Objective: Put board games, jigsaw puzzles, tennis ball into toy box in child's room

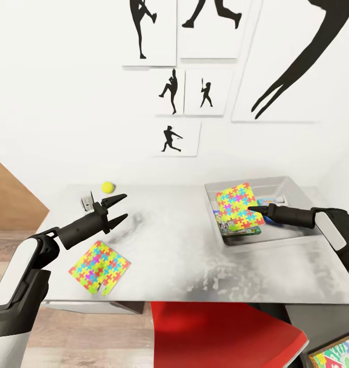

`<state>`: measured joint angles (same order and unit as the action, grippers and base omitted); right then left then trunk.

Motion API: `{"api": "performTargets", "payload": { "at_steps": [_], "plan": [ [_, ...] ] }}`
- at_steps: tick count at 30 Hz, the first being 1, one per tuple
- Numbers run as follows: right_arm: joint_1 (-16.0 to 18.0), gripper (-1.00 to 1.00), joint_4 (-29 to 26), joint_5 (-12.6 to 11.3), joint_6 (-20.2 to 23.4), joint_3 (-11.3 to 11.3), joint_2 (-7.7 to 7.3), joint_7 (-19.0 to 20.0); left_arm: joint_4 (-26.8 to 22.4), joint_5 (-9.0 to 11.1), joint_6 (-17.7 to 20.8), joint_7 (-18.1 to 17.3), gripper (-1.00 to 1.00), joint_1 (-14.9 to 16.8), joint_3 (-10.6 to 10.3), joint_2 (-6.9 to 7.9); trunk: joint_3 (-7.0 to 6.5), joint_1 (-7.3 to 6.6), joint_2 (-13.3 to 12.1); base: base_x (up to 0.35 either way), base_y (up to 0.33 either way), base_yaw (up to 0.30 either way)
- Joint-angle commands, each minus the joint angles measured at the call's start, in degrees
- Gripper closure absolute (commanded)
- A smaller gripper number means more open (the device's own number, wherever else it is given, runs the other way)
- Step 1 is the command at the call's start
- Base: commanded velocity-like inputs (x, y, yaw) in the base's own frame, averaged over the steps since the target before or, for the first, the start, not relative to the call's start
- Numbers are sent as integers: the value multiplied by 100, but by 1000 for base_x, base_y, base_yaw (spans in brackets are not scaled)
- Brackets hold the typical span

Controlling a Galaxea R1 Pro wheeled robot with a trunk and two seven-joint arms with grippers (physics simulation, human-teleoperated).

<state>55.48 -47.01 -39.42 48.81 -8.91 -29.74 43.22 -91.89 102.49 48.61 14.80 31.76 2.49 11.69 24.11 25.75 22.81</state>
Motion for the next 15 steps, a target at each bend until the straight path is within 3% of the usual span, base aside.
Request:
{"api": "performTargets", "payload": {
  "at_steps": [1,15],
  "plan": [
    [7,100,-3,-22,24,-14,-6,3,-4,61,17,57,-100,5,6,0,19,3,11,0,0,0],
    [-2,100,-45,-24,22,-13,-6,11,-4,67,17,52,-100,-3,14,8,147,3,11,0,0,0]
  ]
}}
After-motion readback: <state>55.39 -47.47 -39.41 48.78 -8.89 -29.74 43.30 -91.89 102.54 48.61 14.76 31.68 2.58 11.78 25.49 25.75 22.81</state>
